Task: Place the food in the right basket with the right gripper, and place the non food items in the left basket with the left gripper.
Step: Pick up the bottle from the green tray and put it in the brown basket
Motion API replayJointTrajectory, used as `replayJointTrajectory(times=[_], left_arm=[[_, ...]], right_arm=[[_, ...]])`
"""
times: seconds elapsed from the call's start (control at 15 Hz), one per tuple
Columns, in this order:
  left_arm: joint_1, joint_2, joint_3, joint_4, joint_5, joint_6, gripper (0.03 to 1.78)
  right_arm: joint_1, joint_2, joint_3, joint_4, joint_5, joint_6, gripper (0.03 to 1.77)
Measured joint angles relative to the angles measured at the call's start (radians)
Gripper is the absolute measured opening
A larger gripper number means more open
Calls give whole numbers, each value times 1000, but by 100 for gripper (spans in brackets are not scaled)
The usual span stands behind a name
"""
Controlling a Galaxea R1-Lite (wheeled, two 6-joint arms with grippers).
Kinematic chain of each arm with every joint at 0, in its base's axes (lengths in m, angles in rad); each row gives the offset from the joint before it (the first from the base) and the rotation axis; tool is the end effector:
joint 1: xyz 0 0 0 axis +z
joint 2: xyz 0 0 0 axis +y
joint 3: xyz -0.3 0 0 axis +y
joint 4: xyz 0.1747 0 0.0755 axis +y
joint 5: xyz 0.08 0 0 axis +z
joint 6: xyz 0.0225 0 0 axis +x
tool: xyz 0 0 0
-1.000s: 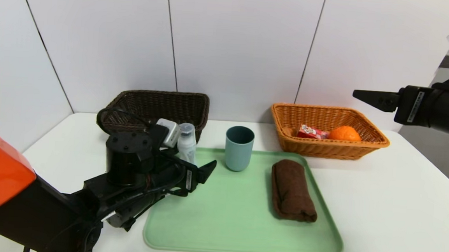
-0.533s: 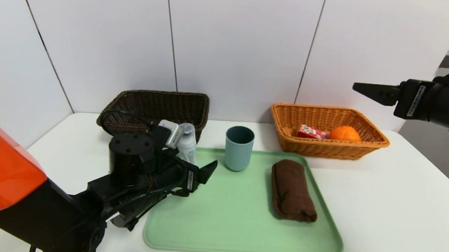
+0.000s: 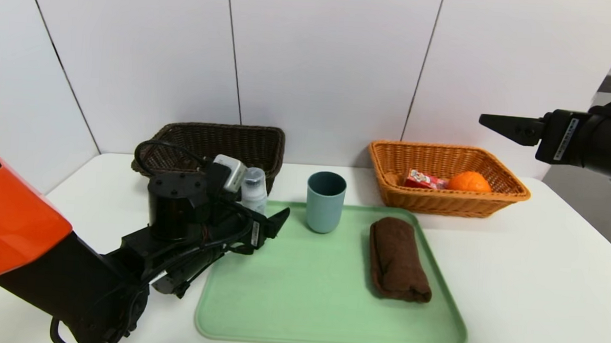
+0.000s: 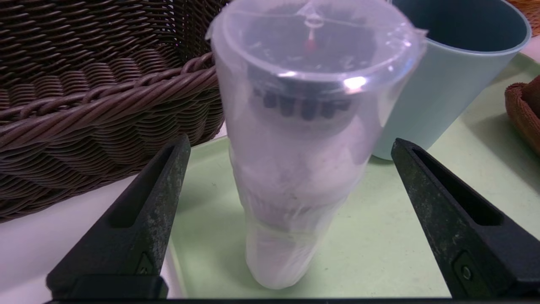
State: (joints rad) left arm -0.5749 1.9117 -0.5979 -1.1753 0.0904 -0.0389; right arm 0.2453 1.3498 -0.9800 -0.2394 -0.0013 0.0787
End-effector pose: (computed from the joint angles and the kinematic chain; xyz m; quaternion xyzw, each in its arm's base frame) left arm 0.2690 -0.1718 0.1188 0.0038 0.0700 -0.2380 0.9687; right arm 0.2193 0.0549 0.2866 0.0310 0.0694 0.1188 0.9900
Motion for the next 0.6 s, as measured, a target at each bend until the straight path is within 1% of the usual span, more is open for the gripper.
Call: replayJointTrajectory(times=[0.2, 0.27, 0.33, 0.4, 0.53, 0.6], left_arm=[[4, 8, -3, 0, -1, -2, 169], [5, 10, -3, 0, 0, -4, 163], [8, 11, -3, -1, -3, -4, 144], [10, 11, -4, -1, -4, -5, 129], [12, 13, -5, -1, -4, -10, 101], [12, 14, -5, -1, -4, -11, 91]], right_arm=[[12, -1, 3, 0, 0, 0, 170], [18, -1, 3, 0, 0, 0, 171], [23, -1, 3, 0, 0, -1, 171], [26, -1, 5, 0, 0, -1, 171], [31, -1, 12, 0, 0, -3, 171], [34, -2, 16, 0, -1, -5, 171]])
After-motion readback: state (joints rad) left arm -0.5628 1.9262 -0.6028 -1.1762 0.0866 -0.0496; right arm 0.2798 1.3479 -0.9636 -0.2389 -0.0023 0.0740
